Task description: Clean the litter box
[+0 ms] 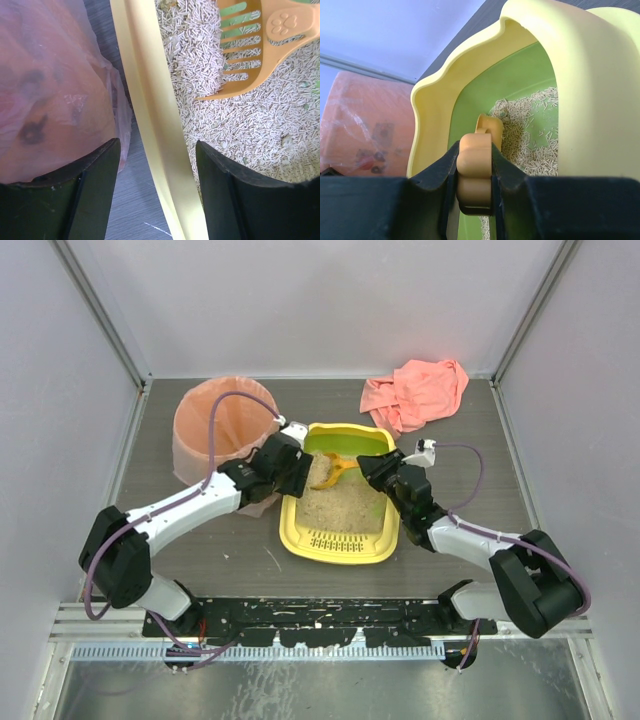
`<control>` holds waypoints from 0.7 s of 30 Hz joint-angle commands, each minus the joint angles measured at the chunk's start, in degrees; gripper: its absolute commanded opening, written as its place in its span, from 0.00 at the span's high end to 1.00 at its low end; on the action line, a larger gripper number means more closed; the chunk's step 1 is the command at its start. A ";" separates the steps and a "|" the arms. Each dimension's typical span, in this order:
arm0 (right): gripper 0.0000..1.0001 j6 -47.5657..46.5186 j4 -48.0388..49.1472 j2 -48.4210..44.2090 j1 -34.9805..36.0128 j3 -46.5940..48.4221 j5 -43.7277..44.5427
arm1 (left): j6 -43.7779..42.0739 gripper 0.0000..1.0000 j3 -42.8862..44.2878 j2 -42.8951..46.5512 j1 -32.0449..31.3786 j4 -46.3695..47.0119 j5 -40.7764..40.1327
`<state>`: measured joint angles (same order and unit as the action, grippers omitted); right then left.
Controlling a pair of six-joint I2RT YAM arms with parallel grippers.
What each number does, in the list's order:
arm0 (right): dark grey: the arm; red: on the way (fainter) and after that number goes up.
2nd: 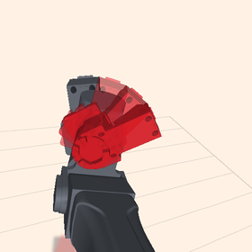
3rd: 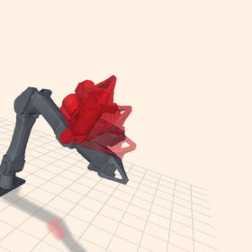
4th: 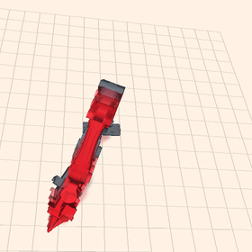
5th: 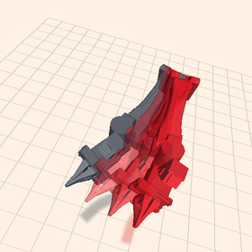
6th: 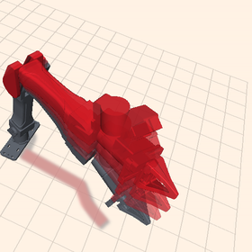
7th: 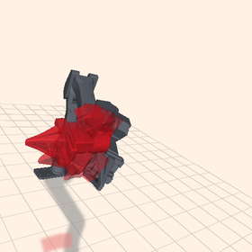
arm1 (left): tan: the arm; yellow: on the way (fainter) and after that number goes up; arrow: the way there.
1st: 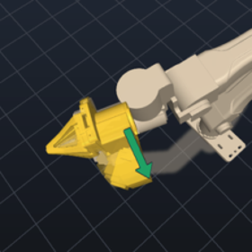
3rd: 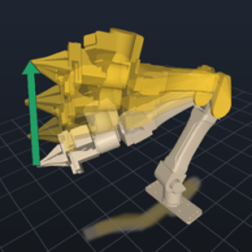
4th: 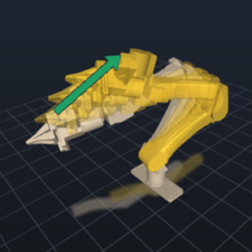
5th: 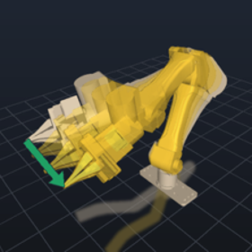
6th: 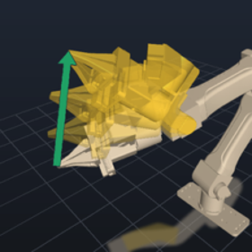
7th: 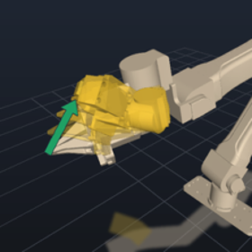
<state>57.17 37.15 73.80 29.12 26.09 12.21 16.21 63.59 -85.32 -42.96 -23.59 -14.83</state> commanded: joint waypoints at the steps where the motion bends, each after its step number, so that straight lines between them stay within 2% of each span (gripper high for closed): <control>1: 0.99 -0.16 2.83 -0.63 -0.23 3.21 0.87 | 1.49 0.36 1.30 2.20 0.53 3.23 2.99; 11: 0.99 0.06 -0.46 -5.60 -0.23 3.17 1.89 | 1.99 0.31 1.33 7.17 0.64 1.81 2.56; 21: 0.99 -0.35 -5.11 -12.49 -0.42 2.39 3.02 | 2.24 0.28 1.94 9.61 0.62 1.02 5.57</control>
<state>56.77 30.57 65.14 29.02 26.72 13.21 17.69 63.59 -78.43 -42.61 -23.49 -11.07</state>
